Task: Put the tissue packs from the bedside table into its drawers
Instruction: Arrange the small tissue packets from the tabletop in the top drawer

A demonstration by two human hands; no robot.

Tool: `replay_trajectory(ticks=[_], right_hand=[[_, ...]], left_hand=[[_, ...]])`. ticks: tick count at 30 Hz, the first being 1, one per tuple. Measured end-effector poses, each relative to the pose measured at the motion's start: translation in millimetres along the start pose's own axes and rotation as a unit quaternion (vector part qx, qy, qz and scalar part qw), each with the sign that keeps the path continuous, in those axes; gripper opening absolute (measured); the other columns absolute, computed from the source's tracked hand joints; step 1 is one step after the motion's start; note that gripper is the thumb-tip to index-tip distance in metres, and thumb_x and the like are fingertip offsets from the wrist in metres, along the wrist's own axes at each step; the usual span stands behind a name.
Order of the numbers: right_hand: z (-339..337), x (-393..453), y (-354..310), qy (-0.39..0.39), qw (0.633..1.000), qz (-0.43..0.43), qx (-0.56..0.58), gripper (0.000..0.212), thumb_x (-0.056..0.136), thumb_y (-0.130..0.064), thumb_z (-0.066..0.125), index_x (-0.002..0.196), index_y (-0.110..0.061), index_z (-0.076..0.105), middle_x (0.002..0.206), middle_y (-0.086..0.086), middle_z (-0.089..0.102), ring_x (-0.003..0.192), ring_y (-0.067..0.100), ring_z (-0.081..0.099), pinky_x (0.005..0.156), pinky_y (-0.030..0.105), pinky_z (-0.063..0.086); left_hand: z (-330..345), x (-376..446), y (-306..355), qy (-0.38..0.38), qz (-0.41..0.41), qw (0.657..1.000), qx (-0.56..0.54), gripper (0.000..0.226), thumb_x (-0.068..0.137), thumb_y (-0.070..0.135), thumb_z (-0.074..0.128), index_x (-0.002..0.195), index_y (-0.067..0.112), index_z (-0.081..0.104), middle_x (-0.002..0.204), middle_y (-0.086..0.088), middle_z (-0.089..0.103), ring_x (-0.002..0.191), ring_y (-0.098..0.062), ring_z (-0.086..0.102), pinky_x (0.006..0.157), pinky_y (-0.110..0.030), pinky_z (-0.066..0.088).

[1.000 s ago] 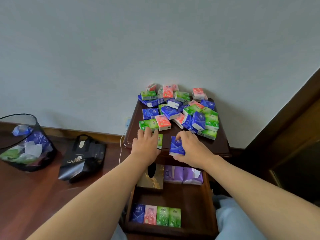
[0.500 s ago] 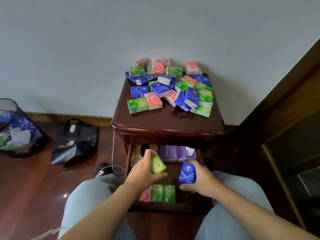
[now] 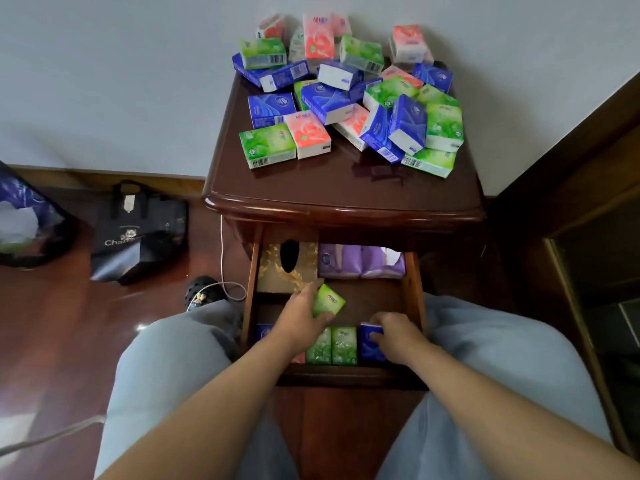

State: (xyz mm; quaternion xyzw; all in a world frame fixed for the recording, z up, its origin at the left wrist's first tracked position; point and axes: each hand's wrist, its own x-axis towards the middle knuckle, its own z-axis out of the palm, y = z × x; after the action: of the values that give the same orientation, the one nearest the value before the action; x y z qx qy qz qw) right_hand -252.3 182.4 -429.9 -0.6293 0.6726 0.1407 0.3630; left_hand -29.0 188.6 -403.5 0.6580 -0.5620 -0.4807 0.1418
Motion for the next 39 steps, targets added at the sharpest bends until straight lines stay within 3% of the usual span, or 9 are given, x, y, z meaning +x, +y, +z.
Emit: replay_trajectory(ticks=[4,8,12,16,22,26,30,34,39], right_hand=[[8.5,14.9,-3.7,-0.032,0.999,0.026,-0.028,0.041,0.100,-0.015,0.063,0.140,-0.015,0.060,0.143,0.015,0.058,0.128,0.033,0.062,0.101,0.035,0.052],[9.6,22.2,-7.4,-0.043,0.997,0.040,-0.041,0.050,0.096,-0.007,0.062,0.145,-0.016,0.057,0.147,0.016,0.045,0.132,0.036,0.057,0.112,0.038,0.047],[10.0,22.9,-7.5,-0.039,0.997,0.043,-0.054,0.049,0.094,-0.002,0.066,0.140,-0.015,0.060,0.145,0.014,0.037,0.127,0.038,0.059,0.112,0.039,0.047],[9.0,21.5,-6.6,-0.049,0.996,0.037,-0.067,0.048,0.093,-0.004,0.070,0.139,-0.011,0.060,0.147,0.012,0.041,0.131,0.035,0.057,0.113,0.039,0.047],[-9.2,10.9,-10.0,-0.035,0.999,0.015,-0.034,0.046,0.096,-0.017,0.066,0.141,-0.017,0.055,0.143,0.010,0.054,0.129,0.031,0.058,0.104,0.041,0.053],[-24.5,0.4,-15.8,0.070,0.990,-0.064,0.109,0.059,0.090,-0.004,0.066,0.143,-0.026,0.052,0.141,0.000,0.053,0.122,0.017,0.060,0.096,0.033,0.056],[-37.6,-15.0,-24.8,-0.001,0.956,-0.147,0.255,0.075,0.084,-0.003,0.071,0.144,-0.040,0.048,0.139,-0.016,0.054,0.116,0.004,0.059,0.088,0.024,0.057],[-46.8,-23.2,-21.6,0.002,0.964,-0.192,0.184,0.050,0.093,-0.023,0.076,0.139,-0.035,0.058,0.123,-0.022,0.061,0.111,-0.002,0.061,0.086,0.018,0.053],[-67.4,-19.7,-6.6,-0.026,0.978,-0.195,0.070,0.045,0.090,-0.032,0.082,0.132,-0.028,0.066,0.121,-0.007,0.063,0.110,0.009,0.063,0.095,0.031,0.056]], left_hand=[[3.7,4.6,-1.3,-0.010,0.010,1.000,-0.024,0.082,0.090,0.003,0.074,0.155,0.033,0.035,0.142,-0.009,0.054,0.125,-0.026,0.058,0.099,-0.037,0.052],[6.6,9.6,-0.2,-0.015,0.005,0.999,-0.048,0.072,0.086,0.004,0.078,0.142,0.037,0.047,0.127,-0.008,0.059,0.113,-0.026,0.062,0.090,-0.040,0.057],[10.4,12.5,0.0,-0.026,-0.019,0.995,-0.093,0.075,0.081,0.001,0.083,0.138,0.032,0.047,0.122,-0.004,0.058,0.103,-0.019,0.065,0.075,-0.030,0.059],[11.6,12.7,-2.0,-0.035,-0.011,0.995,-0.097,0.085,0.075,0.001,0.088,0.140,0.031,0.044,0.119,0.000,0.060,0.107,-0.018,0.064,0.077,-0.027,0.056],[15.3,10.6,-1.5,-0.018,-0.006,0.988,-0.150,0.053,0.091,0.009,0.077,0.125,0.041,0.053,0.105,0.013,0.059,0.090,-0.008,0.067,0.059,-0.020,0.059],[17.7,7.5,1.9,-0.001,-0.026,0.984,-0.175,0.029,0.096,0.023,0.072,0.116,0.037,0.056,0.103,0.002,0.062,0.087,-0.016,0.071,0.058,-0.027,0.062],[18.9,3.7,7.8,-0.007,-0.050,0.979,-0.197,0.021,0.097,0.029,0.071,0.111,0.034,0.055,0.110,-0.006,0.060,0.093,-0.023,0.070,0.058,-0.035,0.064],[22.7,0.3,11.3,-0.067,-0.047,0.976,-0.202,0.053,0.096,0.023,0.073,0.138,0.029,0.041,0.114,-0.008,0.064,0.099,-0.022,0.070,0.073,-0.040,0.066],[37.6,-1.3,14.7,-0.145,-0.004,0.973,-0.179,0.095,0.091,0.003,0.076,0.161,0.029,0.017,0.117,-0.005,0.067,0.103,-0.016,0.072,0.085,-0.033,0.062]])
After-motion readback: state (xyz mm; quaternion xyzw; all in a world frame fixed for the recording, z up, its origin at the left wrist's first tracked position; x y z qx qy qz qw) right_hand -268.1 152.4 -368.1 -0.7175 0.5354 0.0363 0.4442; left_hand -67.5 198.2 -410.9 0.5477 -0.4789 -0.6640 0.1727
